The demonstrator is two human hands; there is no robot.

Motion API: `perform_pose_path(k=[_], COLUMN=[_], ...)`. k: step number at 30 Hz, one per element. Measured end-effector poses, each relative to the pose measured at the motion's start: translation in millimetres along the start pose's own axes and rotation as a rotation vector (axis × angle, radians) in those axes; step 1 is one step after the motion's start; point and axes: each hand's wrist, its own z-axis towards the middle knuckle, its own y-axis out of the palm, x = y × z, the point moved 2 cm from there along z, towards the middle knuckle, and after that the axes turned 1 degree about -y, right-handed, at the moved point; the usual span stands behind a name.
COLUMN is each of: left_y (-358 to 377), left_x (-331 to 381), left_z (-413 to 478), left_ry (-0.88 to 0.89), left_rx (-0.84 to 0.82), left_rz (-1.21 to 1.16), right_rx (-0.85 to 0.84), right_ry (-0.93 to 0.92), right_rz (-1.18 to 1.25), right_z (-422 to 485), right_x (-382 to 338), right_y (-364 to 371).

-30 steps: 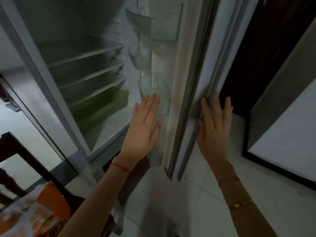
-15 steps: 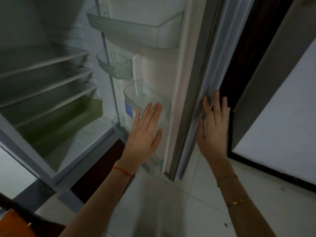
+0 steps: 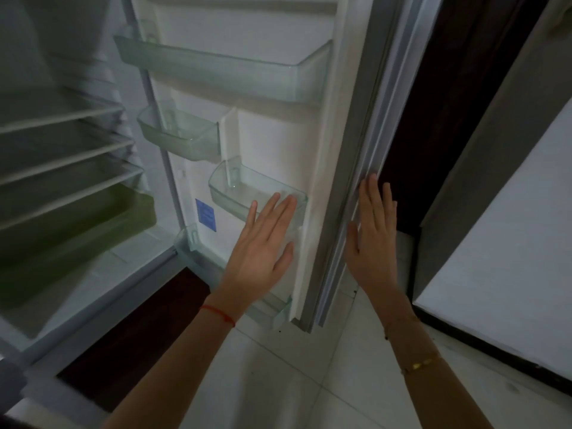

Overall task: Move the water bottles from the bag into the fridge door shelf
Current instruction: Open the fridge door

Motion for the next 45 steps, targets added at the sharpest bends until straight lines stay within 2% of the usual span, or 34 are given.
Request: perform_pose_path(k=[9, 23, 35, 45], left_y=[39.4, 95.0, 145.5, 183.8], left_x=[15.1, 13.5, 0.5, -12.5], left_z=[48.8, 121.5, 179.2, 219.1], left_ry=[-0.009, 0.02, 0.082, 0.047], left_rx=[-0.009, 0.09, 0.197, 0.192], left_rz=[0.038, 0.017, 0.044, 0.094], right_rx=[-0.077, -0.084, -0.095, -0.13], right_ry=[0.025, 0.066, 0.057, 0.014], right_rz=[0.108, 0.187, 0.209, 0.257], right_z=[38.7, 103.2, 163.5, 209.6], right_x=[56.0, 129.6, 183.9, 217.6], right_y=[22.5, 70.2, 114.5, 150.6])
